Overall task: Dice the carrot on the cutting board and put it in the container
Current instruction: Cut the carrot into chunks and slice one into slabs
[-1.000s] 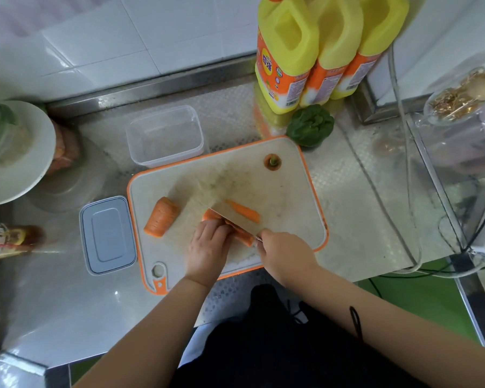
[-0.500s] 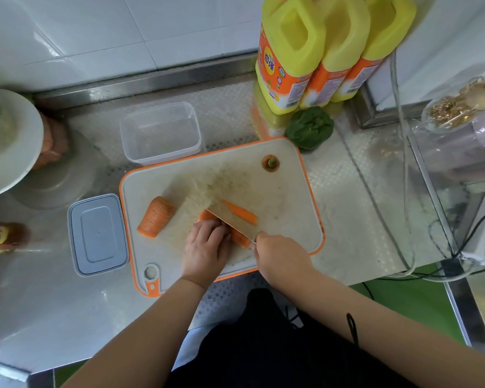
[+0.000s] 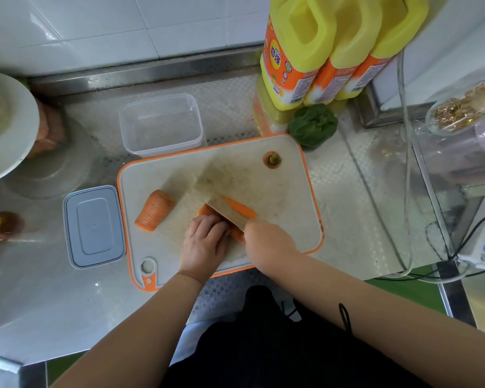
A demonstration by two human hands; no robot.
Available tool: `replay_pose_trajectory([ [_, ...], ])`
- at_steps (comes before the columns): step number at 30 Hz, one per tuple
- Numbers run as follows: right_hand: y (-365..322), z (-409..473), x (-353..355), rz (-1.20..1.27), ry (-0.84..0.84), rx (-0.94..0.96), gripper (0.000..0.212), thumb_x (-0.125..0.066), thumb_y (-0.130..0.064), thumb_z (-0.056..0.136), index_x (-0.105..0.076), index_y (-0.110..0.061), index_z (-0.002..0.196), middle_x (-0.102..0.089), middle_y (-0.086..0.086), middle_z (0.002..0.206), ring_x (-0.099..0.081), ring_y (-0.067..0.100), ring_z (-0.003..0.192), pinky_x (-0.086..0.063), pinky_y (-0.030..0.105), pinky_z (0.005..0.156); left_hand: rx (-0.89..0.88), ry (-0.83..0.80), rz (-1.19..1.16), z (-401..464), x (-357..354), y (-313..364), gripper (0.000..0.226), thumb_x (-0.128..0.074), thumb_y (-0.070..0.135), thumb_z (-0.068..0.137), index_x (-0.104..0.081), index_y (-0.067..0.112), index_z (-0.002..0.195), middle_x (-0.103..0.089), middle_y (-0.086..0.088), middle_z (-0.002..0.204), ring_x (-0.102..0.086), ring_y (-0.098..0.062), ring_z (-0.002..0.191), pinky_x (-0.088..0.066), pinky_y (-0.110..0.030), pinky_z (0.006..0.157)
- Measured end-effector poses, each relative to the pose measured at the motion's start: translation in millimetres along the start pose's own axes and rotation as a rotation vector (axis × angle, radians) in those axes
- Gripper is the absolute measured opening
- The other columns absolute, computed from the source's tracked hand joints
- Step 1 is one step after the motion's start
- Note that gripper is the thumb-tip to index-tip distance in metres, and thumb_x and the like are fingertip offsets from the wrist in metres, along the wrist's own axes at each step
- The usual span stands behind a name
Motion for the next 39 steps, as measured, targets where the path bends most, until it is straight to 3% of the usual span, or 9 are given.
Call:
replay_pose_trajectory([
  [6, 7.9, -12.9, -3.4, -0.021, -0.036, 0.029, 0.018, -0.045, -0.009, 0.096, -0.051, -0.007, 0.113, -0.062, 0.011, 0.107, -0.061, 0.028, 0.102, -0.045, 0.033, 0.077, 0.006, 0.009, -0.014, -0.8, -0.5, -1.7, 0.007, -0.064, 0.006, 0.088, -0.07, 0.004, 0.092, -0.066, -0.011, 0.095, -0.055, -0.03, 0.091, -0.045, -0.035, 0.087],
  [11, 7.0, -9.7, -5.9, -0.013, -0.022, 0.01, 0.017, -0.045, -0.007, 0.096, -0.053, -0.006, 0.11, -0.063, 0.011, 0.105, -0.062, 0.028, 0.1, -0.046, 0.033, 0.077, -0.018, 0.012, -0.024, 1.5, 0.8, 2.2, 0.016, -0.067, 0.0, 0.083, -0.064, 0.009, 0.097, -0.063, -0.008, 0.099, -0.055, -0.029, 0.091, -0.044, -0.034, 0.088],
  [16, 2.9, 6.2, -11.2, 0.022, -0.054, -0.008, 0.016, -0.046, -0.005, 0.093, -0.053, -0.006, 0.107, -0.064, 0.012, 0.101, -0.063, 0.031, 0.096, -0.047, 0.035, 0.076, 0.004, 0.004, 0.001, 0.3, -0.6, -0.7, 0.014, -0.058, 0.009, 0.092, -0.071, 0.003, 0.091, -0.066, -0.012, 0.096, -0.055, -0.03, 0.091, -0.047, -0.038, 0.085],
  [21, 20.3, -12.8, -16.8, -0.012, -0.047, 0.008, 0.017, -0.045, -0.006, 0.095, -0.05, -0.005, 0.111, -0.063, 0.012, 0.103, -0.062, 0.03, 0.096, -0.044, 0.033, 0.071, -0.012, 0.02, -0.011, -0.5, 1.0, 1.3, 0.009, -0.063, 0.006, 0.088, -0.066, 0.008, 0.096, -0.064, -0.009, 0.098, -0.055, -0.03, 0.091, -0.044, -0.035, 0.088],
  [26, 15.5, -10.6, -15.1, -0.016, 0.0, -0.013, 0.024, -0.041, -0.004, 0.096, -0.048, -0.005, 0.119, -0.063, 0.011, 0.107, -0.063, 0.027, 0.099, -0.05, 0.034, 0.081, -0.005, 0.022, -0.011, 0.1, 1.0, 1.7, 0.025, -0.066, -0.001, 0.082, -0.059, 0.014, 0.1, -0.065, -0.009, 0.097, -0.055, -0.03, 0.09, -0.047, -0.037, 0.086],
  [31, 6.2, -8.5, -4.5, 0.014, 0.008, 0.019, 0.022, -0.04, -0.007, 0.098, -0.051, -0.004, 0.117, -0.062, 0.011, 0.111, -0.061, 0.028, 0.104, -0.046, 0.031, 0.082, -0.01, 0.016, 0.032, 1.3, 1.8, 4.4, 0.009, -0.057, 0.008, 0.091, -0.064, 0.009, 0.096, -0.066, -0.011, 0.095, -0.053, -0.028, 0.091, -0.046, -0.036, 0.085],
  [39, 25.6, -19.7, -10.2, 0.035, 0.001, -0.018, 0.018, -0.041, -0.007, 0.096, -0.05, -0.007, 0.112, -0.063, 0.01, 0.106, -0.062, 0.028, 0.1, -0.046, 0.033, 0.077, 0.036, -0.033, 0.039, 4.0, 3.9, 4.3, 0.022, -0.055, 0.017, 0.093, -0.07, 0.003, 0.087, -0.066, -0.01, 0.094, -0.052, -0.025, 0.092, -0.045, -0.034, 0.085],
])
Point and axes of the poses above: each hand's wrist, its own z-axis towards the middle knuckle, its own x-axis out of the back of the hand, y = z × x, the point moved 9 cm from there along z, towards the middle knuckle
